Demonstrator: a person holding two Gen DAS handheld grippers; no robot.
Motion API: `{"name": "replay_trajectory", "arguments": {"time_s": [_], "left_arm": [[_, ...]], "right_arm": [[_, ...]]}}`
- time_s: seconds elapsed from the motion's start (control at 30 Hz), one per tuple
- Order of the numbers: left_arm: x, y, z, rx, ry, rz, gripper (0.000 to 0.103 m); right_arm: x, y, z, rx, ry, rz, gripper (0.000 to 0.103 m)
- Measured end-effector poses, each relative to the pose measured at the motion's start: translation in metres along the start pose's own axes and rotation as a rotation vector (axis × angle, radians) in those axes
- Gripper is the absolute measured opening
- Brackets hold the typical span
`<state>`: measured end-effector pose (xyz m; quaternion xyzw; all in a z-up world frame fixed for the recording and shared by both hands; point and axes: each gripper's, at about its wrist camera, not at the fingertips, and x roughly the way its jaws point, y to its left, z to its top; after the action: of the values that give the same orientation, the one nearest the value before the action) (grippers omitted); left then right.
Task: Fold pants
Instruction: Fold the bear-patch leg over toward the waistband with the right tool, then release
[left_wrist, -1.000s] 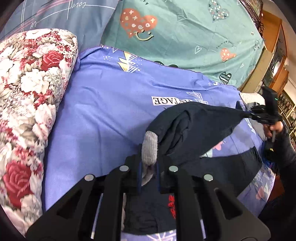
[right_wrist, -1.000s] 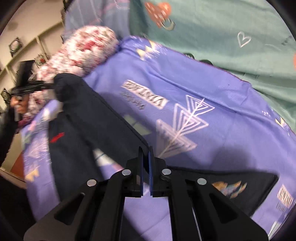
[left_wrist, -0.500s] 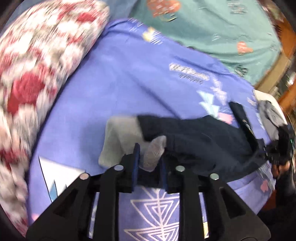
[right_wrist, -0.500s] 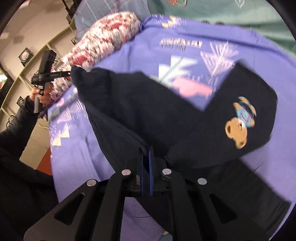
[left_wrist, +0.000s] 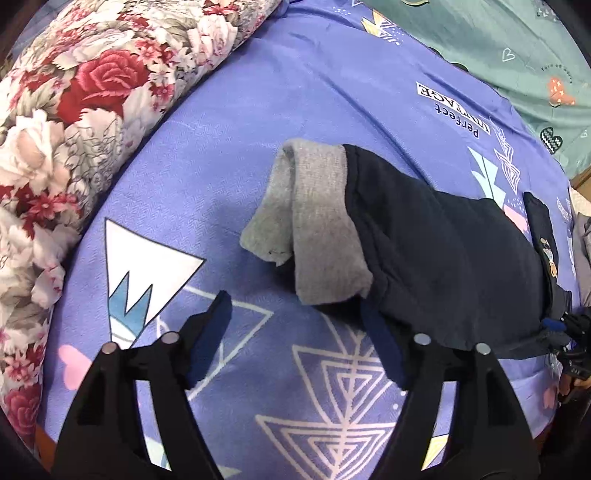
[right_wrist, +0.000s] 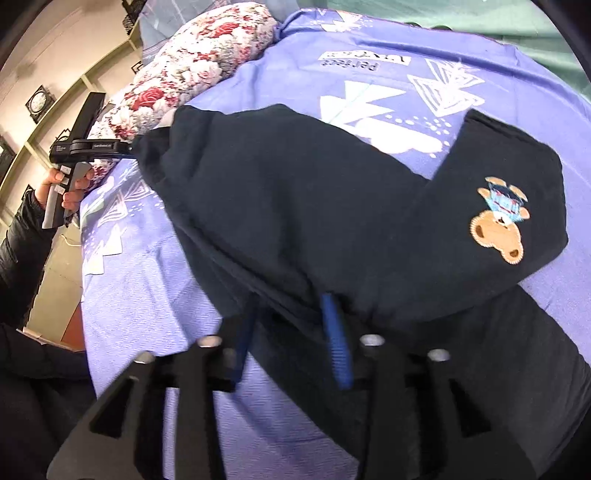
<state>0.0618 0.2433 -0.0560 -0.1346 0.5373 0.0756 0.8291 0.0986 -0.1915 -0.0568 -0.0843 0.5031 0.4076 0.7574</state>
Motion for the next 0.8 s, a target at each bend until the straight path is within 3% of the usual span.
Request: {"name": "replay_trajectory", "arguments": {"time_s": [0.2, 0.3, 0.5, 0.63, 0.7, 0.8], "left_arm": [[-0.027, 0.011, -0.014, -0.103, 0.012, -0.063, 0.082], [-0.035, 0.009, -0.016, -0.121, 0.017, -0.053, 0.086], [-0.013, 0.000, -0.008, -0.205, 0.087, -0.123, 0.086], [0.003, -0.003, -0.004, -0.286, 0.118, -0.177, 0.083], [0.008, -0.006, -0.003, -0.313, 0.121, -0.174, 0.076], [0.010, -0.008, 0.000, -0.330, 0.114, -0.145, 0.048]], "right_arm": [[-0.022, 0.010, 0.001, -0.019, -0.069, 0.002, 0.045], [-0.037, 0.007, 0.001, -0.001, -0.119, 0.001, 0.046], [-0.049, 0.000, -0.002, 0.049, -0.168, -0.011, 0.046], [-0.053, -0.004, -0.008, 0.073, -0.182, -0.046, 0.053], [-0.056, -0.007, -0.011, 0.084, -0.184, -0.050, 0.053], [-0.062, -0.011, -0.016, 0.094, -0.189, -0.064, 0.053]]}}
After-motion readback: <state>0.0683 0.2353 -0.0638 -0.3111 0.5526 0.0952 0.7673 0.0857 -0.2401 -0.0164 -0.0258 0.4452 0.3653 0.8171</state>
